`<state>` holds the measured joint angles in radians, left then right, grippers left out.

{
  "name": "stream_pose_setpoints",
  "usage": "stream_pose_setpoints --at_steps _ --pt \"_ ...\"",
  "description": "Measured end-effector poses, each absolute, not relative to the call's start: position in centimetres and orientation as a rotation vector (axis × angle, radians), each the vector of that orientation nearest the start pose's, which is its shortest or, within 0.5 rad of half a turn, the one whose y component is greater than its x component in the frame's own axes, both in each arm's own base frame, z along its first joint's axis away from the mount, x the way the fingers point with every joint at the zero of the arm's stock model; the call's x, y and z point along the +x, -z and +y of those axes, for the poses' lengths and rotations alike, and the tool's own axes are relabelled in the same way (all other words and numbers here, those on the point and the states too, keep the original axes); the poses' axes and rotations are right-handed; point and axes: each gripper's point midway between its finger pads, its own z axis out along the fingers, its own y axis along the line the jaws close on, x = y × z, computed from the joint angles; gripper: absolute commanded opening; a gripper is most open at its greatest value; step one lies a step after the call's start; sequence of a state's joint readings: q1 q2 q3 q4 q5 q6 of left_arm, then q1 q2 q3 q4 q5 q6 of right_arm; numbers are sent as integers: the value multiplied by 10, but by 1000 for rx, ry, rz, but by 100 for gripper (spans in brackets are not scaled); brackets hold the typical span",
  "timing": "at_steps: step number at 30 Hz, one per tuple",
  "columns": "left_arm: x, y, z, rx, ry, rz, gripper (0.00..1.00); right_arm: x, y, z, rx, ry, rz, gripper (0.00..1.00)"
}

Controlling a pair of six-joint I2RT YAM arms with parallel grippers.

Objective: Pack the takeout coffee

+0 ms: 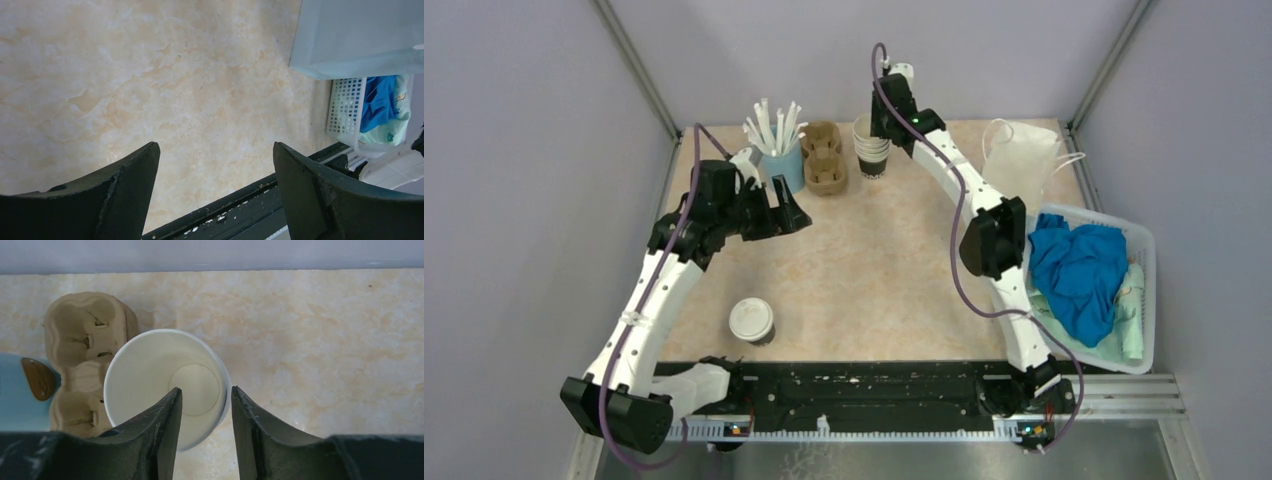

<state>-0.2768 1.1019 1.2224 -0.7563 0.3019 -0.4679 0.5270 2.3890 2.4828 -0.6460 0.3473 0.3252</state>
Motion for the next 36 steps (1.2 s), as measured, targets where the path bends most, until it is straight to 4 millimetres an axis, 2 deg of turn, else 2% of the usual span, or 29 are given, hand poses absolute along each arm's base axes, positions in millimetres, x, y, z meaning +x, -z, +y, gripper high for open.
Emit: stream_pose_setpoints --at_steps 6,14,25,31,36 --pt "272 -263 -150 -17 729 2296 90 582 -201 277 -20 -100 2088 25" --pt "271 -263 -152 -8 741 2296 90 587 -210 273 -17 -67 2056 0" --pt "273 -259 -153 -9 743 2313 90 587 -211 273 6 -73 2053 0" --pt "274 -257 -154 -11 742 2319 90 585 -214 278 85 -151 2058 0" --pt "276 -258 -154 -10 743 2314 90 580 -224 280 134 -220 2060 0"
